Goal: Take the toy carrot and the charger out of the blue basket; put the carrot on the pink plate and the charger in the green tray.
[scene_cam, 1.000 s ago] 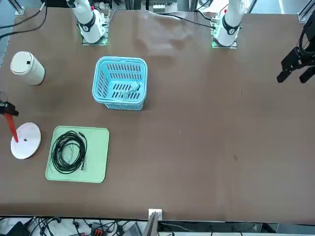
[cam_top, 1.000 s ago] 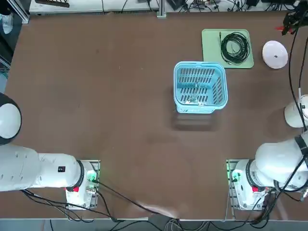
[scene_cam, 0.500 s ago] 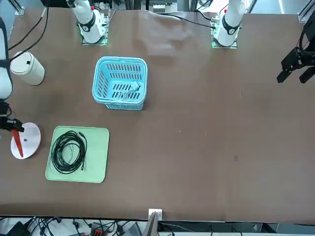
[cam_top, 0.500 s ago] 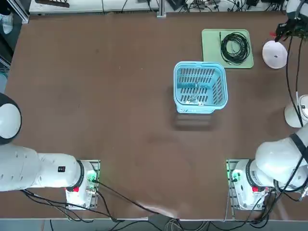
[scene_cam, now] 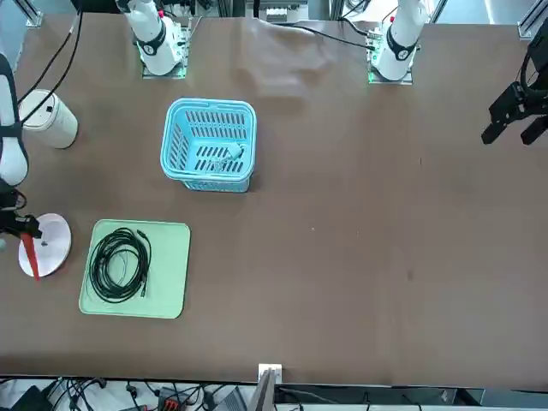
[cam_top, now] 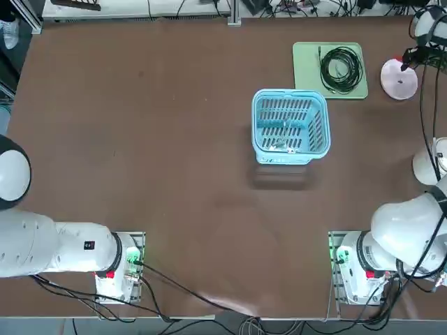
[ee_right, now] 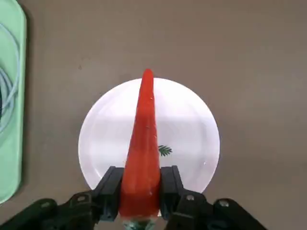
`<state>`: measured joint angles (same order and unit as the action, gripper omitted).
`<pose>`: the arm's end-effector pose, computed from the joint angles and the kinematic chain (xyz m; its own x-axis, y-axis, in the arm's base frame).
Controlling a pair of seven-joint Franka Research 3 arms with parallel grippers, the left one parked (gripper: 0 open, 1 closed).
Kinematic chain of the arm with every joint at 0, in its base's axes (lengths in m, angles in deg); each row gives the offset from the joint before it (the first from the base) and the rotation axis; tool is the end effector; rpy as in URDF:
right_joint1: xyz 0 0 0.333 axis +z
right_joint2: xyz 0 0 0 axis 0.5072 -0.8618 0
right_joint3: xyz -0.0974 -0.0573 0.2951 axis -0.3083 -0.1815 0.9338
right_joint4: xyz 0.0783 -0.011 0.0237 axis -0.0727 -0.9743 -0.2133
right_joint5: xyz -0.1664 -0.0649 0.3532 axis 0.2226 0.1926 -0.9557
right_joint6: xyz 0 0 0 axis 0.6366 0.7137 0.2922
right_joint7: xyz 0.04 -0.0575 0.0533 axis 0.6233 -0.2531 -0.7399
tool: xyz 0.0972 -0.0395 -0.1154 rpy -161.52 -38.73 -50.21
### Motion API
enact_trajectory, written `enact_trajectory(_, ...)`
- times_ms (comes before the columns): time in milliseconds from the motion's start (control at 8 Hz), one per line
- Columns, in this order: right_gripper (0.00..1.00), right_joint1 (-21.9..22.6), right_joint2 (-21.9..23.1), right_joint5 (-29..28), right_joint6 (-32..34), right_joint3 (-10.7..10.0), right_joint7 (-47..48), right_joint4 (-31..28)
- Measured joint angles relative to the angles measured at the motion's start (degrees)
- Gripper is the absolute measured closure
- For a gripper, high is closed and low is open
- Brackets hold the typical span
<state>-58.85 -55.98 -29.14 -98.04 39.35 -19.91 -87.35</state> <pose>0.6404 -0.3177 0.2321 0.9945 0.0528 0.0906 0.0416 -0.9917 0.1220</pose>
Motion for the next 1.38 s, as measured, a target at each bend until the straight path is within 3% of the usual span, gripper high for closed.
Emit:
enact_trajectory(250,0.57,-0.01,-0.38,0.0,-0.87,0.3,-0.01,0.01)
enact_trajectory(625,0.07,-0.4,-1.35,0.0,-1.98,0.29,-0.01,0.02)
enact_trajectory(750,0.0,-0.46,-1.38,0.0,-2.07,0.3,-0.02,0.04)
enact_trajectory(1000,0.0,-0.49,-1.15,-0.08,-1.27,1.01,-0.02,0.72)
enact_trajectory(1125,0.0,-0.44,-0.04,-1.33,2.16,2.03,0.27,1.52)
enact_trajectory(1375,0.0,1.24,6.36,-3.35,15.5,3.94,4.94,2.88)
